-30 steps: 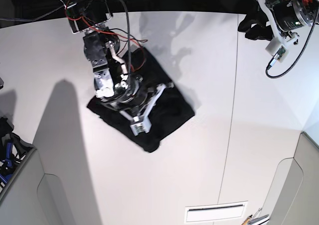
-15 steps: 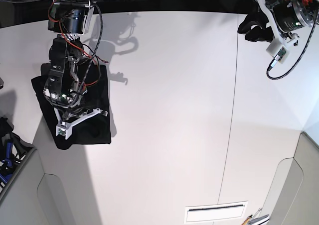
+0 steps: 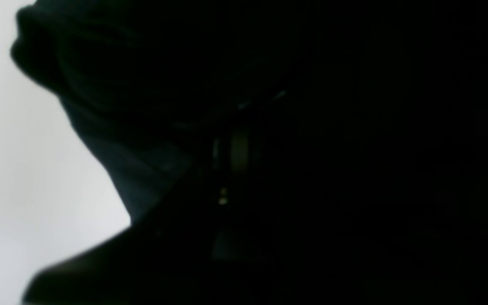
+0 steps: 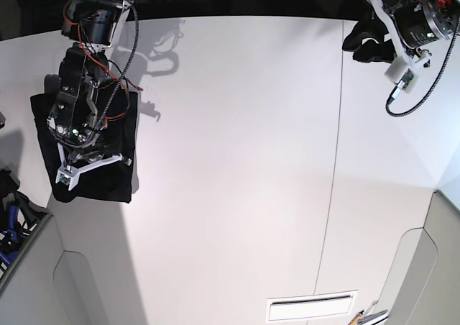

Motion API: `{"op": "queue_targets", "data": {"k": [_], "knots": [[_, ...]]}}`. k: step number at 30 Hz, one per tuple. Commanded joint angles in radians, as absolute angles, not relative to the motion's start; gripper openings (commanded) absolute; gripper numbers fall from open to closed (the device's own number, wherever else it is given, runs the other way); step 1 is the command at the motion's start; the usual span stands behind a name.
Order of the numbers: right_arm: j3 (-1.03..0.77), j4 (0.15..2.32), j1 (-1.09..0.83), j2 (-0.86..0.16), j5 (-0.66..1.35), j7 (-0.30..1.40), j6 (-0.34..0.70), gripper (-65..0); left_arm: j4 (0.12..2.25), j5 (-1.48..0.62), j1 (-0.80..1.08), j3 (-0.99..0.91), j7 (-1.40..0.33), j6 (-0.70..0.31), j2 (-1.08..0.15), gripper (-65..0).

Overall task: Fold the T-shirt properly
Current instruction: 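Drag the folded shirt with the right gripper to the table's corner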

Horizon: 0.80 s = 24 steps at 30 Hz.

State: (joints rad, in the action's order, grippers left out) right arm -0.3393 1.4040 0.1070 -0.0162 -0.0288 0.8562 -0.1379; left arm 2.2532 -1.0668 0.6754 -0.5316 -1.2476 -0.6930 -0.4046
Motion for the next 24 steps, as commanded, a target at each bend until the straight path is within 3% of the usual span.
{"op": "queue_targets", "data": {"k": [1,12,16,24], "knots": [[-0.347,1.433,0.094,-0.022,-0.053,0.927,-0.161,-65.0,2.272,-1.084,0.678,-0.539,-1.23,-0.698,-0.415,-43.7],[-0.347,1.9,0.093,-0.022,-0.053,0.944,-0.16,-65.0,2.272,-1.084,0.678,-0.539,-1.226,-0.698,-0.415,-43.7],[-0.347,2.018,0.08,-0.022,-0.052,0.998,-0.107,-65.0,2.272,-1.084,0.678,-0.539,-1.224,-0.698,-0.415,-43.7],[-0.347,2.199,-0.155,-0.022,-0.008,1.024,-0.065,-65.0,2.272,-1.084,0.678,-0.539,-1.222,-0.698,-0.415,-43.7]]}}
